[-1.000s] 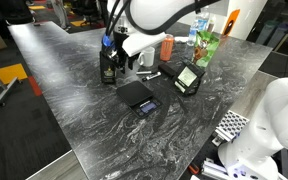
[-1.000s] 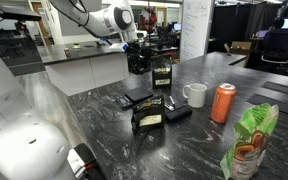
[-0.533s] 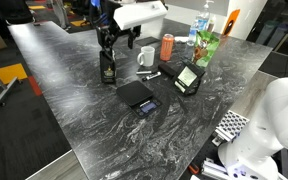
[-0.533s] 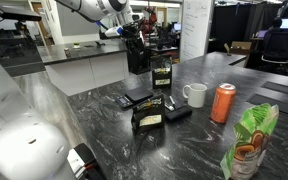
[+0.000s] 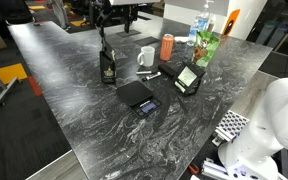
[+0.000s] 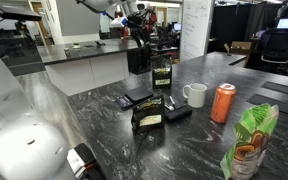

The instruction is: Remove the black packet from the scale, put it on the table and press the left button on the scale

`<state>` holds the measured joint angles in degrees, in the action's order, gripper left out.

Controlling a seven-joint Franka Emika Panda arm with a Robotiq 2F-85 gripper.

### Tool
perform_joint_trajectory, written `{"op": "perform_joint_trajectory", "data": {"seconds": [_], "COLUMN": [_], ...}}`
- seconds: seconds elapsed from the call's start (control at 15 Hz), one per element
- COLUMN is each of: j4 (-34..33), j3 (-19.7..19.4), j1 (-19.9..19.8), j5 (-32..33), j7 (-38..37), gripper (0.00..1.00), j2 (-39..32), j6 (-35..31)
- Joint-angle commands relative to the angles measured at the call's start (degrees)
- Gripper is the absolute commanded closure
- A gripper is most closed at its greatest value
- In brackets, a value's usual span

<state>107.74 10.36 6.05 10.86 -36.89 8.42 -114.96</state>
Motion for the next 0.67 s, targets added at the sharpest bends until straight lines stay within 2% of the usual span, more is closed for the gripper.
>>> {"op": "perform_joint_trajectory", "data": {"seconds": [0.0, 0.27, 0.6], "j4": [-0.3, -3.6, -10.1], "j3": [-0.5, -1.6, -3.0], "j1": [-0.3, -1.3, -2.3], "j5": [-2.9, -6.7, -8.4], "j7": [-1.5, -10.7, -22.1], "gripper": [0.00, 0.00, 0.00], "j2": [-0.2, -2.1, -6.3], "j6": [-3.2, -5.8, -3.6]}}
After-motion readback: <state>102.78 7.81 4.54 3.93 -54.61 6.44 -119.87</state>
